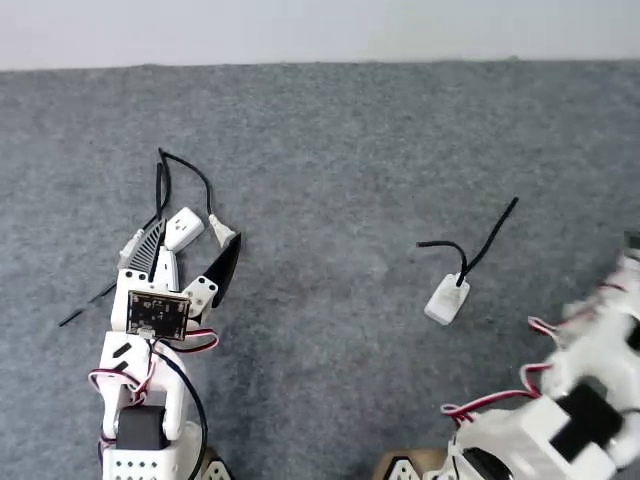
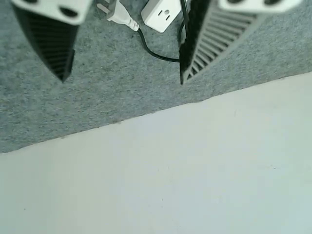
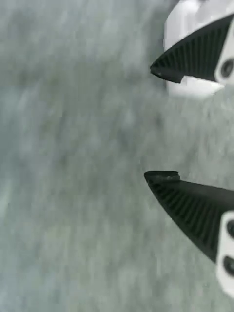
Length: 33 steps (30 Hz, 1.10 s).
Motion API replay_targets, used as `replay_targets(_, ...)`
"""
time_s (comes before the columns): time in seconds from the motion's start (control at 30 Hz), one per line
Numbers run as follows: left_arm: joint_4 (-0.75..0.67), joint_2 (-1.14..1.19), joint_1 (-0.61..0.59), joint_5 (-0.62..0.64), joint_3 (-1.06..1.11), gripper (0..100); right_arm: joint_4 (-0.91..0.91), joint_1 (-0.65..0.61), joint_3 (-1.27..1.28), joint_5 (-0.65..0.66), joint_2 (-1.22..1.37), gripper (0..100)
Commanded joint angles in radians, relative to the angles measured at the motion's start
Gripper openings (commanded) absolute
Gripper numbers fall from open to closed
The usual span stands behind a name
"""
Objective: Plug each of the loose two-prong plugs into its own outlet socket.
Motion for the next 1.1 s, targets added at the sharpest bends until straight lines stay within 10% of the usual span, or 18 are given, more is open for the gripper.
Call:
replay_targets(0.0, -0.032, -0.017, 0.009, -0.006, -0.004, 33, -0.004, 0.076, -0.034, 0.058, -0.012, 29.2)
replay_targets(0.73, -0.048, -0.017, 0.009, -0.003, 0.005, 33, 0.636, -0.661, -0.094, 0.138, -0.024, 29.5)
replay_targets(1.07, -0.048, -0.017, 0.009, -0.003, 0.005, 33, 0.47, -0.753, -0.175, 0.041, -0.016, 29.5)
